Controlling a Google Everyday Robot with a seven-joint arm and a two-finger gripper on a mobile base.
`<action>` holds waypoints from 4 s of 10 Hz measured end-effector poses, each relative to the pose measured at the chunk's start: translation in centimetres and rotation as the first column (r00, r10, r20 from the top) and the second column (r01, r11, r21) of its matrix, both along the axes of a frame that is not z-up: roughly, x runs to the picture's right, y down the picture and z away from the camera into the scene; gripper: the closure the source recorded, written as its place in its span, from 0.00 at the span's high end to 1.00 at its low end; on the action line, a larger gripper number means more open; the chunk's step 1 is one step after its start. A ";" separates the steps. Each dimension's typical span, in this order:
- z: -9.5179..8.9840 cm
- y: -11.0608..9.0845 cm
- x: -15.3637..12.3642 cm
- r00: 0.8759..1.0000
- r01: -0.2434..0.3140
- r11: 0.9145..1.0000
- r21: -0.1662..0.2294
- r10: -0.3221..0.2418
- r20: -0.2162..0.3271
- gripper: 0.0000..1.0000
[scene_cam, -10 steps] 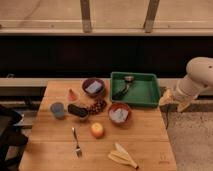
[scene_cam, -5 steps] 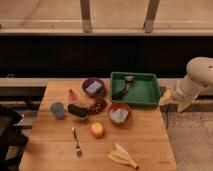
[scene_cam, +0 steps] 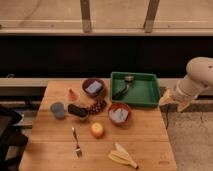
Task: Place apple in tray
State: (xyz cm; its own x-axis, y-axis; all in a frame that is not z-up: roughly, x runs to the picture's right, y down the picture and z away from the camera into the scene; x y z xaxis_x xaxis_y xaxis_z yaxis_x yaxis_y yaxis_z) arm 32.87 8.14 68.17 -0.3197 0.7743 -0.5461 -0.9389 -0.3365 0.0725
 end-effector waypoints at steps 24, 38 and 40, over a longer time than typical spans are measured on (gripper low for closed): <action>2.0 -0.3 -24.1 0.864 0.413 0.906 0.096 -0.423 0.273 0.65; 5.6 8.9 -36.3 0.634 0.709 0.705 0.015 -0.647 0.424 0.65; 5.4 9.7 -37.4 0.610 0.717 0.697 0.022 -0.642 0.465 0.65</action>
State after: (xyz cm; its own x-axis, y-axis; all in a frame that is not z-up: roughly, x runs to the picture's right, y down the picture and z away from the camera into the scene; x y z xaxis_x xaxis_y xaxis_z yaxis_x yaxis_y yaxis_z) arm -4.51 17.89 73.54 0.5449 0.5703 -0.6148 -0.8382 0.3912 -0.3800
